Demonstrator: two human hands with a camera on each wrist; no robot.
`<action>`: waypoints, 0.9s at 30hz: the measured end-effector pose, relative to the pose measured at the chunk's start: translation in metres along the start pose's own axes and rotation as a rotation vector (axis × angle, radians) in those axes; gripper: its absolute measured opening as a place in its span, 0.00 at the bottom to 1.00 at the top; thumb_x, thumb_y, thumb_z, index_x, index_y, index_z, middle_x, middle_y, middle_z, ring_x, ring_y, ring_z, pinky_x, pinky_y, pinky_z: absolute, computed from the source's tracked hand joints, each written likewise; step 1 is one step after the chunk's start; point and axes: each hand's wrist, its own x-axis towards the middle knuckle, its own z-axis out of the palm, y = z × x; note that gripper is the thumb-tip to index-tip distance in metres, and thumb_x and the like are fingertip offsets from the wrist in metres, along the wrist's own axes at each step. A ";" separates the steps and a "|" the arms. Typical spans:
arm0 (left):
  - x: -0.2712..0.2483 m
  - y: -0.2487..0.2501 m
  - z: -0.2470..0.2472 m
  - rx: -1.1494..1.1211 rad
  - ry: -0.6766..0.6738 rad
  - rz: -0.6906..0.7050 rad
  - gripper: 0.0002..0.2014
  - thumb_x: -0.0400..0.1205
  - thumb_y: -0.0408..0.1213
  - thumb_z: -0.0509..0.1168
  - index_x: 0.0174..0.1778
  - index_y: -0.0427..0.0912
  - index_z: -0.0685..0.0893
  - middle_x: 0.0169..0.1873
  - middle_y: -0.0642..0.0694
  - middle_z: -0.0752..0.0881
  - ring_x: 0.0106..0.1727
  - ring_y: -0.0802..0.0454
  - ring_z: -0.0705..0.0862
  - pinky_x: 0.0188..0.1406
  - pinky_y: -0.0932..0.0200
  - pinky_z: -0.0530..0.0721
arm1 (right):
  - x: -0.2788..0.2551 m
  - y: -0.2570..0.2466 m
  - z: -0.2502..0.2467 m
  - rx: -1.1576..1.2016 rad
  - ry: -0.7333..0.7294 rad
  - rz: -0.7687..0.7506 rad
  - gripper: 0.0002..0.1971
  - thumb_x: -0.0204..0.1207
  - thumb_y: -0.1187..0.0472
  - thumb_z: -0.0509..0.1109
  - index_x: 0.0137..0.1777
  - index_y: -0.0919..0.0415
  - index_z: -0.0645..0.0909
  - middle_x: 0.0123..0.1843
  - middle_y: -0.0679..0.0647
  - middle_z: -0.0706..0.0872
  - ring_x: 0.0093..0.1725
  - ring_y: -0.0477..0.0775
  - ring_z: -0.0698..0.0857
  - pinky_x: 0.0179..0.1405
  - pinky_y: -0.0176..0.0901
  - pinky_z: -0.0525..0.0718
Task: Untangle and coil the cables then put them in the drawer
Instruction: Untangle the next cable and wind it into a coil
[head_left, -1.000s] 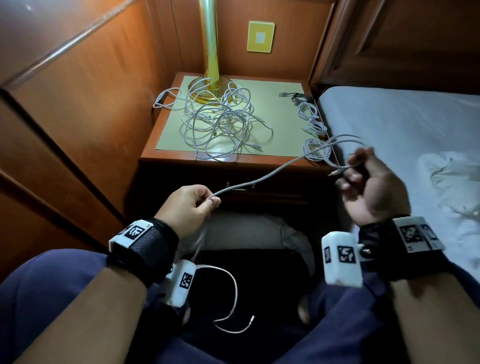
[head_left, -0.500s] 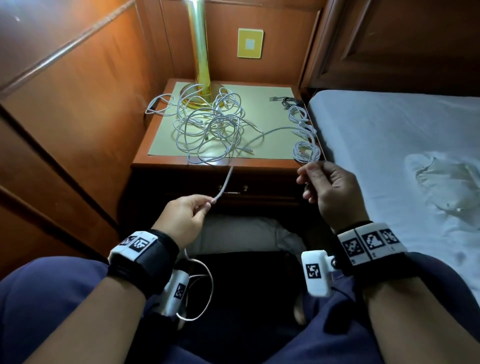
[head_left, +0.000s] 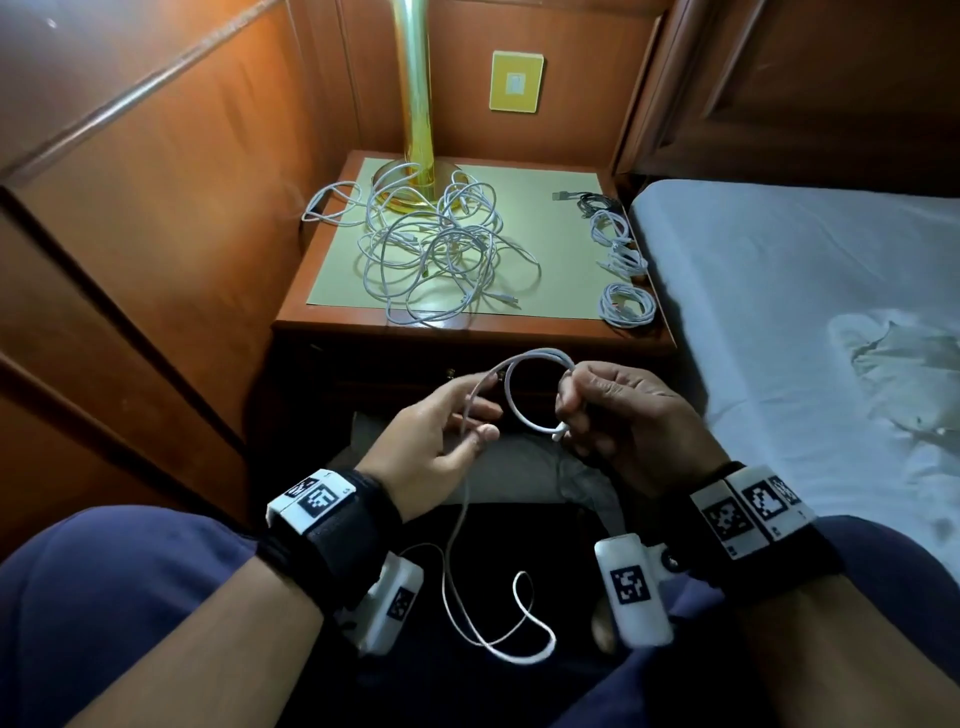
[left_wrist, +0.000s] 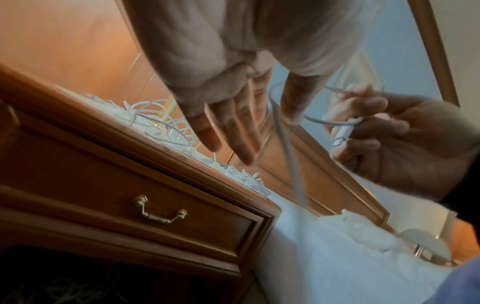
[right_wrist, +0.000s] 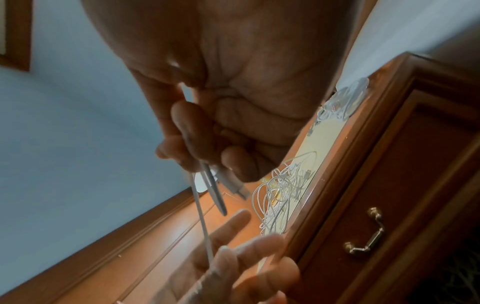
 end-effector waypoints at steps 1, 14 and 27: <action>-0.001 0.002 0.001 -0.078 -0.016 -0.020 0.18 0.83 0.33 0.67 0.70 0.46 0.80 0.49 0.47 0.91 0.49 0.52 0.91 0.58 0.53 0.87 | 0.000 0.000 0.001 0.023 0.002 -0.002 0.14 0.79 0.56 0.63 0.35 0.62 0.81 0.30 0.59 0.72 0.20 0.47 0.64 0.28 0.45 0.60; 0.002 0.000 -0.014 0.301 0.240 0.059 0.06 0.77 0.31 0.75 0.41 0.48 0.90 0.35 0.53 0.84 0.37 0.62 0.82 0.39 0.74 0.78 | 0.004 -0.004 -0.010 -0.217 0.482 -0.248 0.15 0.86 0.62 0.61 0.38 0.65 0.80 0.33 0.55 0.83 0.24 0.48 0.71 0.27 0.38 0.69; 0.000 0.009 -0.007 -0.113 0.067 0.192 0.05 0.78 0.27 0.75 0.46 0.40 0.91 0.41 0.49 0.91 0.45 0.55 0.90 0.49 0.64 0.84 | 0.005 0.017 0.012 -0.579 -0.050 0.070 0.16 0.88 0.61 0.61 0.38 0.63 0.79 0.41 0.57 0.93 0.24 0.54 0.79 0.28 0.38 0.78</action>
